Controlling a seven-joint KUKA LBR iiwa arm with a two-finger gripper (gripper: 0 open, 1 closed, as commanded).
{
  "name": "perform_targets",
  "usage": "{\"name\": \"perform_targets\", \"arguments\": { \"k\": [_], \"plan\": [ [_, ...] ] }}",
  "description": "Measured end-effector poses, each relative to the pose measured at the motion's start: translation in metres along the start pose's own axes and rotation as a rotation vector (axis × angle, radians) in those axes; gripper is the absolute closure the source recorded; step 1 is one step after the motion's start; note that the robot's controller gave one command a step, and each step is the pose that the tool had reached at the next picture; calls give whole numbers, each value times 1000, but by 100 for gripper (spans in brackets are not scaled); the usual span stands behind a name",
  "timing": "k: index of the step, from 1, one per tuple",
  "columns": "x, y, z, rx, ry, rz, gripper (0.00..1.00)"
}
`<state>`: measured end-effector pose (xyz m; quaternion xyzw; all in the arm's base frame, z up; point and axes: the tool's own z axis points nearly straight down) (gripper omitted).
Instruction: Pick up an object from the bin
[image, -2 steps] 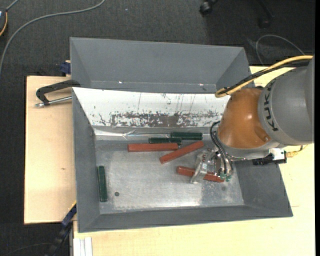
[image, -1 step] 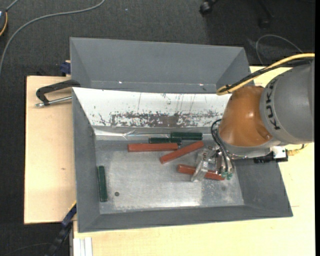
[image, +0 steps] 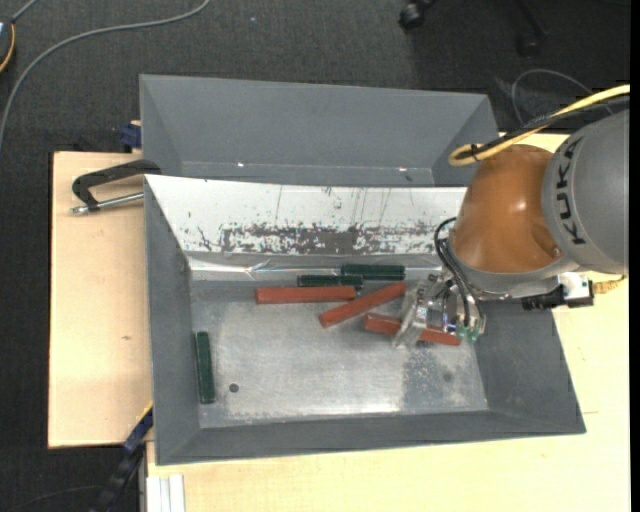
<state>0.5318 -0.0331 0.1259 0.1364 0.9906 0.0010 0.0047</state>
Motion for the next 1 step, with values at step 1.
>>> {"name": "perform_targets", "arguments": {
  "k": [1],
  "plan": [
    [-3,2,-73,-1,-4,-2,100]
  ]
}}
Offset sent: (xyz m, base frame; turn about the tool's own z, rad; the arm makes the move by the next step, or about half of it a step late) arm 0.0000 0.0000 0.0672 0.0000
